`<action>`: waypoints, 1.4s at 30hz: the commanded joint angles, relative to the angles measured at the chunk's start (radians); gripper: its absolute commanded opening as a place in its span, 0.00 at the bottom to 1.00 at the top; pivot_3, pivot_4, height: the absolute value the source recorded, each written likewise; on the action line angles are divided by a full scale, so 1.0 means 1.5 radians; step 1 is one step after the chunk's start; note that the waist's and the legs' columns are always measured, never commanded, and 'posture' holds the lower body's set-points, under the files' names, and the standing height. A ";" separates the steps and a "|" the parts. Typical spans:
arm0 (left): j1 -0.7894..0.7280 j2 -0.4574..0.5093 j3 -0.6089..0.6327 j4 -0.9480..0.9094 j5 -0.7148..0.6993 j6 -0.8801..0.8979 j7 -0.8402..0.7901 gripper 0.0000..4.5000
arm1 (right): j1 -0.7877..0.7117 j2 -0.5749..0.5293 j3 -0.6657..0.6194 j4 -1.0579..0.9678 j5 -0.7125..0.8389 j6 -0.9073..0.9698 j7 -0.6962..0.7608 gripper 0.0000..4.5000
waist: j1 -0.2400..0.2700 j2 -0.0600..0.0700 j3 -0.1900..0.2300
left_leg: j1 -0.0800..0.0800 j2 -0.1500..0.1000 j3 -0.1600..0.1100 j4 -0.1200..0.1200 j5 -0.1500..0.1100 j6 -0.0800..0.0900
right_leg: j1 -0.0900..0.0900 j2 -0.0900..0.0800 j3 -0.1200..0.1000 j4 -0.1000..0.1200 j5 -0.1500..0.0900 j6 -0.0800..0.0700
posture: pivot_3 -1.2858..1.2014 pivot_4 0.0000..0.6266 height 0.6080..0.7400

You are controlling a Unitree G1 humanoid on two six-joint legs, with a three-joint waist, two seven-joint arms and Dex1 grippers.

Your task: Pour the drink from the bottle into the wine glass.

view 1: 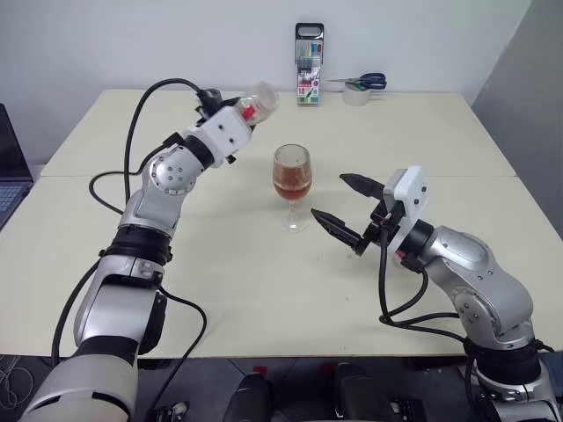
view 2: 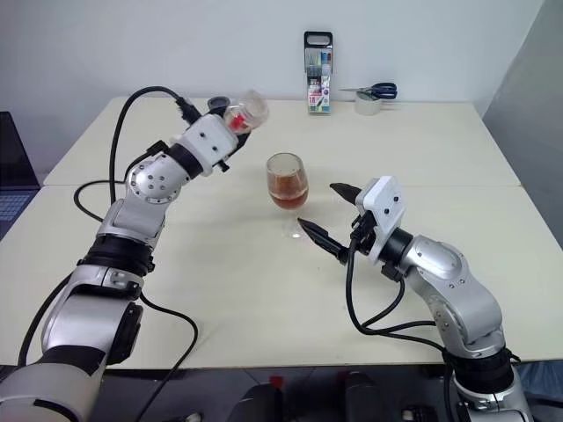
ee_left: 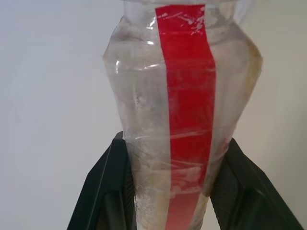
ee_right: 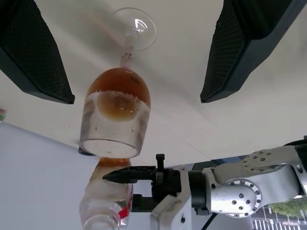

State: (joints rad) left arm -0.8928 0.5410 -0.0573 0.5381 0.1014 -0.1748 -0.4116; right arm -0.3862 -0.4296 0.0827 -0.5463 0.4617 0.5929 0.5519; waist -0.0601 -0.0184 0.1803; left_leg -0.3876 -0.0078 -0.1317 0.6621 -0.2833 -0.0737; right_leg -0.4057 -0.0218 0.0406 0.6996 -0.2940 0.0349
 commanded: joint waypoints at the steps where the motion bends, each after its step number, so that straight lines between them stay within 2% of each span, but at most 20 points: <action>1: 0.050 -0.010 0.094 -0.125 -0.109 0.168 -0.005 0.37 | -0.021 -0.022 0.009 -0.040 0.031 0.029 0.031 1.00 | 0.000 0.000 0.000 | 0.000 0.000 0.000 0.000 0.000 0.000 | 0.000 0.000 0.000 0.000 0.000 0.000 | 0.52 0.24 1.00; 5: 0.142 -0.024 0.177 -0.231 -0.205 0.324 0.004 0.37 | -0.046 -0.035 0.025 -0.046 0.049 0.061 0.049 1.00 | -0.003 0.000 0.000 | 0.001 0.000 -0.001 0.000 0.000 0.000 | 0.000 0.000 0.000 0.000 0.000 0.000 | 0.52 0.24 1.00; 10: 0.208 -0.030 0.231 -0.282 -0.264 0.412 0.016 0.37 | -0.071 -0.040 0.039 -0.030 0.046 0.064 0.065 1.00 | 0.002 -0.001 -0.001 | 0.001 0.000 -0.001 0.001 0.000 0.000 | 0.000 0.000 0.000 0.000 0.000 0.000 | 0.52 0.24 1.00; 18: 0.287 -0.038 0.240 -0.263 -0.262 0.331 -0.012 0.37 | -0.098 -0.022 0.067 0.007 0.023 0.046 0.073 1.00 | 0.006 -0.001 -0.001 | 0.001 0.000 0.000 0.001 0.000 -0.001 | 0.001 0.000 0.000 0.000 0.000 0.000 | 0.52 0.24 1.00; 25: 0.302 -0.053 0.237 -0.231 -0.260 0.286 -0.010 0.37 | -0.096 -0.016 0.068 0.001 0.021 0.052 0.070 1.00 | 0.007 -0.001 -0.001 | 0.001 0.000 0.000 0.000 0.000 0.000 | 0.001 -0.001 0.000 0.000 0.000 0.000 | 0.52 0.24 1.00; 31: 0.300 -0.057 0.236 -0.224 -0.260 0.275 -0.008 0.82 | -0.094 -0.018 0.065 0.001 0.022 0.054 0.070 1.00 | 0.007 -0.001 -0.001 | 0.001 0.000 0.000 0.000 -0.001 0.001 | 0.001 0.000 0.000 0.000 0.000 0.000 | 0.52 0.24 1.00; 34: 0.301 -0.052 0.229 -0.224 -0.249 0.266 -0.006 0.99 | -0.094 -0.019 0.065 0.002 0.021 0.053 0.071 1.00 | 0.007 -0.001 -0.001 | 0.001 0.000 0.000 0.000 -0.001 0.001 | 0.001 0.000 0.000 0.000 0.000 0.000 | 0.52 0.24 1.00; 39: 0.309 -0.047 0.217 -0.237 -0.230 0.253 -0.008 0.99 | -0.085 -0.023 0.067 0.003 0.016 0.047 0.072 1.00 | 0.007 -0.001 -0.001 | 0.001 0.000 0.000 0.000 -0.001 0.001 | 0.001 0.000 0.000 0.000 0.000 0.000 | 0.52 0.24 1.00; 42: 0.325 -0.046 0.214 -0.255 -0.214 0.248 0.008 0.99 | -0.044 -0.032 0.066 0.021 -0.020 0.003 0.066 1.00 | 0.007 -0.001 -0.001 | 0.001 0.000 0.000 0.000 -0.001 0.001 | 0.001 -0.001 0.000 -0.001 0.000 0.000 | 0.52 0.24 1.00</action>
State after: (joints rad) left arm -0.4119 0.4573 0.2621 0.2015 -0.2332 0.2170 -0.4154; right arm -0.4694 -0.4679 0.1903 -0.5114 0.4580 0.6429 0.6522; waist -0.0496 -0.0204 0.1782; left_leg -0.3862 -0.0077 -0.1321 0.6623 -0.2844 -0.0719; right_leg -0.4045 -0.0225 0.0407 0.6984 -0.2939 0.0347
